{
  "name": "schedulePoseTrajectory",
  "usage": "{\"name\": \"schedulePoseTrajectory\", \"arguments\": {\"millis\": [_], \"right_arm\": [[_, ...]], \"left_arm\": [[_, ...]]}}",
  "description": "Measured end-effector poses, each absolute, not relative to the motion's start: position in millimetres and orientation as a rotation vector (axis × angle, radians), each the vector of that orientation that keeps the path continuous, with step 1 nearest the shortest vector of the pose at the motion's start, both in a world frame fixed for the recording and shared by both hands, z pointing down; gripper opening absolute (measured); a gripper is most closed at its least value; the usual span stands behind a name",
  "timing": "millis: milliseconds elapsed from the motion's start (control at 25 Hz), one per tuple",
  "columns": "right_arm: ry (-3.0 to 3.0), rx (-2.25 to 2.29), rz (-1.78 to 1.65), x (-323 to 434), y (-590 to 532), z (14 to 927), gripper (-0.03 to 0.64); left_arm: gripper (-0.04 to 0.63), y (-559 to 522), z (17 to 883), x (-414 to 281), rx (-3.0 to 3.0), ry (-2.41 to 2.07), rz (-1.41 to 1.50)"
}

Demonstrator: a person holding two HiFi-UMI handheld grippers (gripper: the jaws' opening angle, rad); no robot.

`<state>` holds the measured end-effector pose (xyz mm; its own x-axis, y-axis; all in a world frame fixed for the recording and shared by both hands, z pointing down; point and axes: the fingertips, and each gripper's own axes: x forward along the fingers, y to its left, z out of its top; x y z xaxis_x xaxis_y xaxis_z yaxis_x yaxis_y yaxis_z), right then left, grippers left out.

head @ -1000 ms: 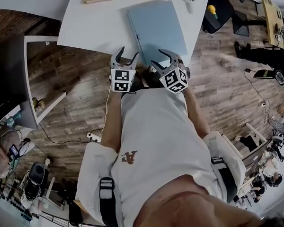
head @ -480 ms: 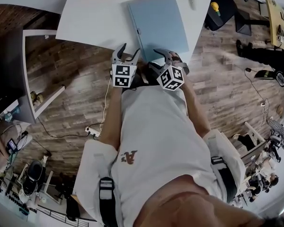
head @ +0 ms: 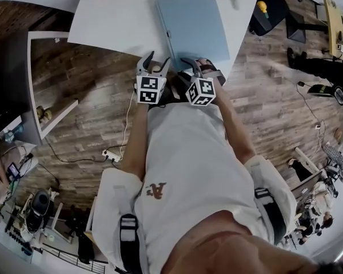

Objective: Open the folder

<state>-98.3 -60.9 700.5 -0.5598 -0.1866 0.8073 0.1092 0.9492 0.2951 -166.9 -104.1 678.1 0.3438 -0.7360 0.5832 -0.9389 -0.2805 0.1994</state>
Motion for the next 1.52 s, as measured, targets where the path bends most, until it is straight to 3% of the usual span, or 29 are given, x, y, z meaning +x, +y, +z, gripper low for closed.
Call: {"name": "schedulePoseTrajectory", "arguments": {"millis": [800,1520], "right_arm": [[-2.202,-0.060,-0.210,-100,-45,691,0.051],[-2.315,0.108,-0.114,-98,-56,659,0.019]], "left_arm": [[0.255,-96,682,-159,2.124,-1.423,0.530],[0.253,-92,696,-146,2.132,-1.371,0.582]]}}
